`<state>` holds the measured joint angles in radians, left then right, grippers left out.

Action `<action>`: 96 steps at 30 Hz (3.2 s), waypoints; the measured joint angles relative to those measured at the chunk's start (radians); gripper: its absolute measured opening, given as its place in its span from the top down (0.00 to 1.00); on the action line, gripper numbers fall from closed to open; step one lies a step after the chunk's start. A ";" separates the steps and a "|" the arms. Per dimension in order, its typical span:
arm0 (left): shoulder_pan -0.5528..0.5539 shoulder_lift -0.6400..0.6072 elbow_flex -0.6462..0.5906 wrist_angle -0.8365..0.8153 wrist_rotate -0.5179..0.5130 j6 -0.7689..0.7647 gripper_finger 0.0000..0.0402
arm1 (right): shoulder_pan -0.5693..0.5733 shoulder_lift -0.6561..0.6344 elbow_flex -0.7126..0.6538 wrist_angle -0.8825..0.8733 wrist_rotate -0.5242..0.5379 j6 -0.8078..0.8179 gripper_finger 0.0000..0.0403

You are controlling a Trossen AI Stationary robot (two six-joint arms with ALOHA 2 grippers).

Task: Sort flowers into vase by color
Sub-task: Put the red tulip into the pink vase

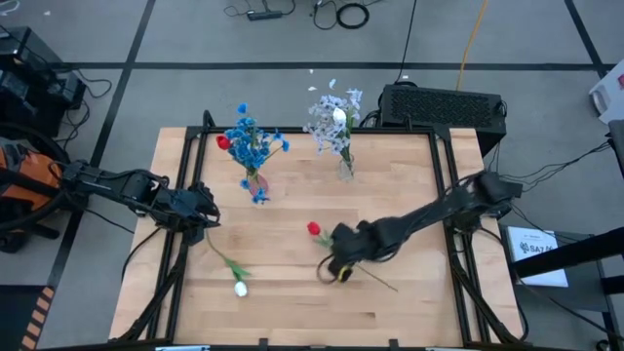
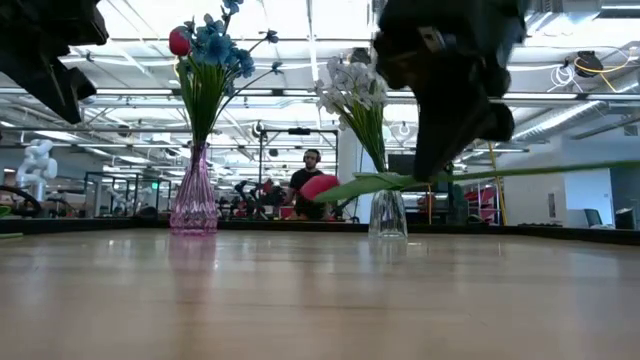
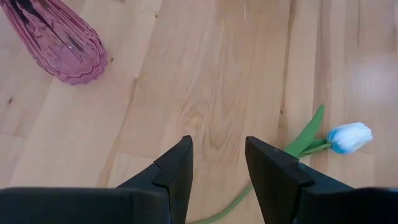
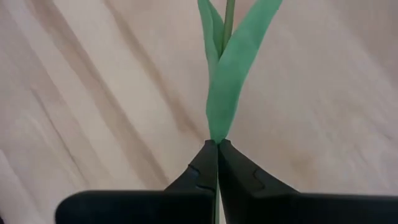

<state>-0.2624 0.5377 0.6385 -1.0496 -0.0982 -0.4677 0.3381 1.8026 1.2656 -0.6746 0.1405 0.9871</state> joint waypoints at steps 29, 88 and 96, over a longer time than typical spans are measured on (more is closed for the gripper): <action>0.000 0.001 0.000 0.107 -0.026 -0.080 0.62 | -0.293 -0.174 -0.324 0.138 -0.193 -0.475 0.62; 0.001 0.043 0.001 0.218 -0.221 -0.126 0.62 | -0.206 0.148 -0.078 -0.036 -0.092 -0.528 0.97; 0.001 0.093 0.001 0.227 -0.286 -0.207 0.62 | -0.218 0.062 -0.088 -0.116 -0.021 -0.563 0.99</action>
<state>-0.2619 0.6307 0.6392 -0.8227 -0.3840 -0.6743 0.1202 1.8651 1.1772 -0.7904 0.1196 0.4246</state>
